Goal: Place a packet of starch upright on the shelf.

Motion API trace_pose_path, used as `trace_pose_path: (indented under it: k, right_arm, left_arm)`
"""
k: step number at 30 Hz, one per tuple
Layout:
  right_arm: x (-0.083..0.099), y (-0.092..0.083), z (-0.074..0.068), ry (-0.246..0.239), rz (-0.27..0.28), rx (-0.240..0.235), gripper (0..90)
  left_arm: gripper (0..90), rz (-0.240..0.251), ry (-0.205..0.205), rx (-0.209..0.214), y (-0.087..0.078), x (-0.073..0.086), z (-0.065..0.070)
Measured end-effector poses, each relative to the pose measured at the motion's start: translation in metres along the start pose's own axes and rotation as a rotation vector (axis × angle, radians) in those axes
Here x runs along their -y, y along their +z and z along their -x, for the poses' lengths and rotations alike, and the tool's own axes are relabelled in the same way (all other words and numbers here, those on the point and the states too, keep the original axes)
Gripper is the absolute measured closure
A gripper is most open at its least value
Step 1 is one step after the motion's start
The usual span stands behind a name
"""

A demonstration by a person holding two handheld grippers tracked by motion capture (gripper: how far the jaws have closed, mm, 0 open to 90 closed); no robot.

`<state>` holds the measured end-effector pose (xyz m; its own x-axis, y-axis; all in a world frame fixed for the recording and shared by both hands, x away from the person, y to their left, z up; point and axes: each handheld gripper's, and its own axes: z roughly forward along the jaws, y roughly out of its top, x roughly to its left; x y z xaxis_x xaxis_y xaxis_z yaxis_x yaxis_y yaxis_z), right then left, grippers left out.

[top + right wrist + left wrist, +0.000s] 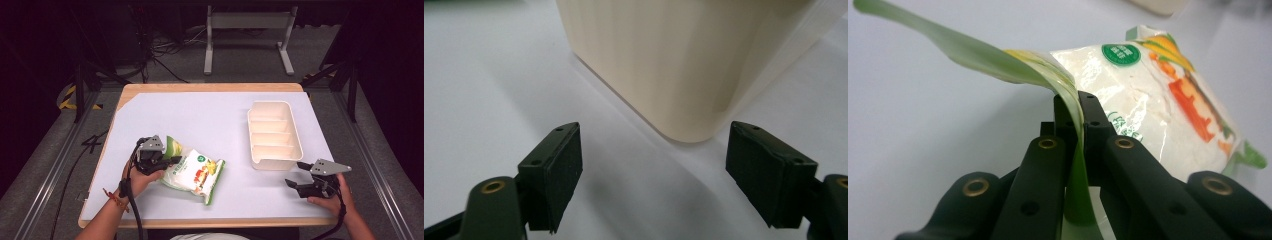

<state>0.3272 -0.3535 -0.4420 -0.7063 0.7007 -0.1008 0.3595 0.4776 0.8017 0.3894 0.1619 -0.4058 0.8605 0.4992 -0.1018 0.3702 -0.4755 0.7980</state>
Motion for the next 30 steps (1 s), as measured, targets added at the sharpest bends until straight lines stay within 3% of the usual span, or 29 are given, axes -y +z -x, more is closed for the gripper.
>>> trace_pose_path:
  k: [9, 12, 21, 24, 27, 30]
  right_arm:
    - [0.0, -0.001, 0.0, 0.0, 0.004, 0.003, 22.2]
    - [0.0, -0.001, 0.0, 0.002, 0.005, 0.002, 22.2]
    - [0.0, -0.001, 0.0, 0.003, 0.008, 0.001, 22.3]
    - [0.0, -0.002, 0.0, 0.003, 0.009, 0.001, 22.2]
    - [0.001, -0.002, 0.001, 0.005, 0.01, -0.001, 22.3]
    - [0.001, -0.002, 0.001, 0.005, 0.009, -0.002, 22.3]
  left_arm:
    - [89.5, 0.08, 0.147, -0.024, -0.007, -0.043, 0.029]
    - [89.5, 0.112, 0.179, -0.023, -0.007, -0.056, 0.033]
    - [89.5, 0.164, 0.236, -0.016, -0.003, -0.091, 0.034]
    - [89.5, 0.174, 0.25, -0.02, 0.003, -0.107, 0.03]
    - [89.5, 0.192, 0.237, -0.011, 0.007, -0.117, 0.023]
    - [89.5, 0.198, 0.264, -0.008, 0.014, -0.132, 0.021]
